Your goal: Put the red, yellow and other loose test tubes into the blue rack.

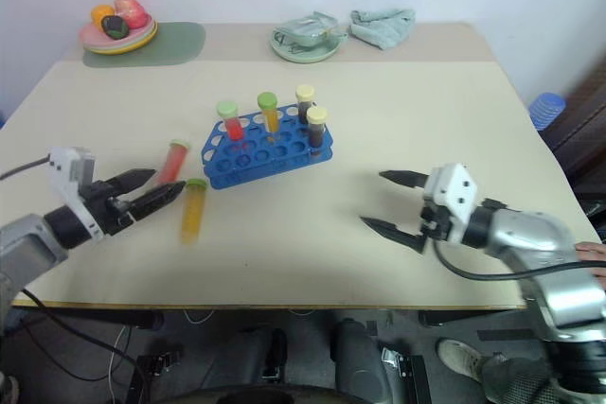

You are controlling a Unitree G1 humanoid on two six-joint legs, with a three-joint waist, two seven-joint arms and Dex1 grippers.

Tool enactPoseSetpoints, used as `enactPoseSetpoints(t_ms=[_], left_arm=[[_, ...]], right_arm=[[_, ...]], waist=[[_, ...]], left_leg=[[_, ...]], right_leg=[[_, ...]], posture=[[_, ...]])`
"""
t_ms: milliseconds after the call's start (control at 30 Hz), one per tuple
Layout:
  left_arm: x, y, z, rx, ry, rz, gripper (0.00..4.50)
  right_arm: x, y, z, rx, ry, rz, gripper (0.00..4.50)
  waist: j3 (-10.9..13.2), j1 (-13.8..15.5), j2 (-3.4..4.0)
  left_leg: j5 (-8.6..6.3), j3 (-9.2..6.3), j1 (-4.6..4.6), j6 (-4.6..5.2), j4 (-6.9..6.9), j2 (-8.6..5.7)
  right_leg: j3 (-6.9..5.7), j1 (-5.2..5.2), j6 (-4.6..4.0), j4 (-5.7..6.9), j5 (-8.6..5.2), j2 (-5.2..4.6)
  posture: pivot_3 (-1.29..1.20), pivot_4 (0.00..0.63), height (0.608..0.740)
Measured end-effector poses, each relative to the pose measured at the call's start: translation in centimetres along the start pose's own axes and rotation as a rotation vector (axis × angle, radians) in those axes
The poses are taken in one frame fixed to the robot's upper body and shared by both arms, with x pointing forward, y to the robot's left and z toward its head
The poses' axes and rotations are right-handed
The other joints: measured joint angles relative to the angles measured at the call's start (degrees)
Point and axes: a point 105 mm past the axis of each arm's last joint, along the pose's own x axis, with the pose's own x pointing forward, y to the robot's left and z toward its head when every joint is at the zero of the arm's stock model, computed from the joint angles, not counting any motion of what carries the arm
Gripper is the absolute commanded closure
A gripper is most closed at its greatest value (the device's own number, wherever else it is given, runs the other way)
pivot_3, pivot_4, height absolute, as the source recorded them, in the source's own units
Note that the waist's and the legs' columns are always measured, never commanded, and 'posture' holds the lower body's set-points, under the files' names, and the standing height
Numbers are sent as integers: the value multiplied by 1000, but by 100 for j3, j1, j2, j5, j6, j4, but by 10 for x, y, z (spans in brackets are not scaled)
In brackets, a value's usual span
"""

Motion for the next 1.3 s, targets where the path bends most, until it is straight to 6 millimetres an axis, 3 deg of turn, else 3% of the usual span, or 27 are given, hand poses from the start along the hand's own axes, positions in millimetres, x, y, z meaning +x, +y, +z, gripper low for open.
enactPoseSetpoints(t_ms=[233,433,800,900,1067,1100,1300], left_arm=[[25,-10,4,-109,228,42,124],[39,-10,-18,-139,377,98,124],[65,-24,-28,-257,461,236,124],[69,-28,-28,-296,476,302,946],[73,-28,-29,-311,497,390,3505],[75,-29,-28,-319,498,394,3754],[78,-31,-27,-333,498,405,3767]], right_arm=[[-1,1,16,-24,-6,95,309],[3,-1,18,-49,1,129,309],[5,-4,22,-69,-4,127,309],[5,-4,22,-65,-3,120,249],[5,-3,20,-50,5,108,249],[5,-3,20,-53,5,107,249],[3,-6,23,-62,2,86,249]], waist=[[8,11,-15],[9,23,-16],[9,146,-17],[8,155,-17],[8,157,-16],[7,157,-16],[7,153,-15]], left_leg=[[2,0,-5,-5,5,-3],[19,0,-7,-36,4,-3],[21,0,-10,-42,7,-4],[21,0,-10,-42,8,-6],[26,0,-10,-47,11,-9],[26,0,-10,-47,12,-9],[28,0,-9,-50,15,-10]], right_leg=[[-4,-5,4,2,1,2],[-1,-8,3,1,1,1],[1,-12,3,-1,1,-1],[1,-10,3,-3,1,-2],[0,-10,3,-1,1,-2],[0,-9,3,-1,1,-2],[-1,-7,3,2,1,-1]], posture=[[0,150,740],[0,150,740],[0,150,740],[0,150,740],[0,150,740],[0,150,740],[0,150,740]])
